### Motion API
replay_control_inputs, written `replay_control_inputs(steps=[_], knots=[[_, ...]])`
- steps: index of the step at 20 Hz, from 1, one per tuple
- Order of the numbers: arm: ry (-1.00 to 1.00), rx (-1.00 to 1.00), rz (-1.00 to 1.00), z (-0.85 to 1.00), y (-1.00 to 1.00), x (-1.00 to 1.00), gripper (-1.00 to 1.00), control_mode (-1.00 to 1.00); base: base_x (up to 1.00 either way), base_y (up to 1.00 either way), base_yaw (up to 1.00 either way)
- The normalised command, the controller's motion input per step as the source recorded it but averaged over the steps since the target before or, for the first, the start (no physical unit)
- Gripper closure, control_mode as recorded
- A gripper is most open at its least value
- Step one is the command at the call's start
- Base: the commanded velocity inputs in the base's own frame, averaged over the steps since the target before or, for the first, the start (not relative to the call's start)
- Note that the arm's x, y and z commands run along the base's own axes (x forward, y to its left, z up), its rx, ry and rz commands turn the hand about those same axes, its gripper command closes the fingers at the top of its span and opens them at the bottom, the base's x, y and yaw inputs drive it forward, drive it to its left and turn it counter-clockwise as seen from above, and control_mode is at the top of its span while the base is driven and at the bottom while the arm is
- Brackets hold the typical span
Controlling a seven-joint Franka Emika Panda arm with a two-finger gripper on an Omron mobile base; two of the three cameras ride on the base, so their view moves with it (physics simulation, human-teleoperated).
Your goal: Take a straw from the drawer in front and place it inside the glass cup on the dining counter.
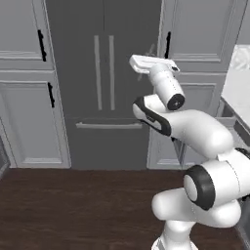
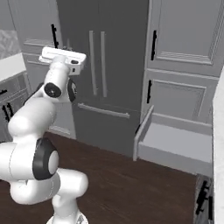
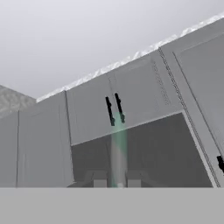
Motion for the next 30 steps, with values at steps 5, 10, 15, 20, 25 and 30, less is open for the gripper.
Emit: replay_control_inputs(steps=[5,10,15,20,25,30], knots=[[0.0,0.0,0.0,0.0,0.0,0.0,1.0,1.0,0.0,0.45,0.96],[0.0,0.0,0.0,0.0,0.0,0.0,1.0,1.0,0.0,0.5,0.92],[0.0,0.0,0.0,0.0,0.0,0.0,1.0,1.0,-0.04,0.53,0.91],[0.0,0.0,0.0,0.0,0.0,0.0,1.0,1.0,-0.06,0.7,0.85],[0.0,0.0,0.0,0.0,0.0,0.0,1.0,1.0,0.04,0.84,0.74],[0.0,0.0,0.0,0.0,0.0,0.0,1.0,1.0,0.64,0.74,0.5]])
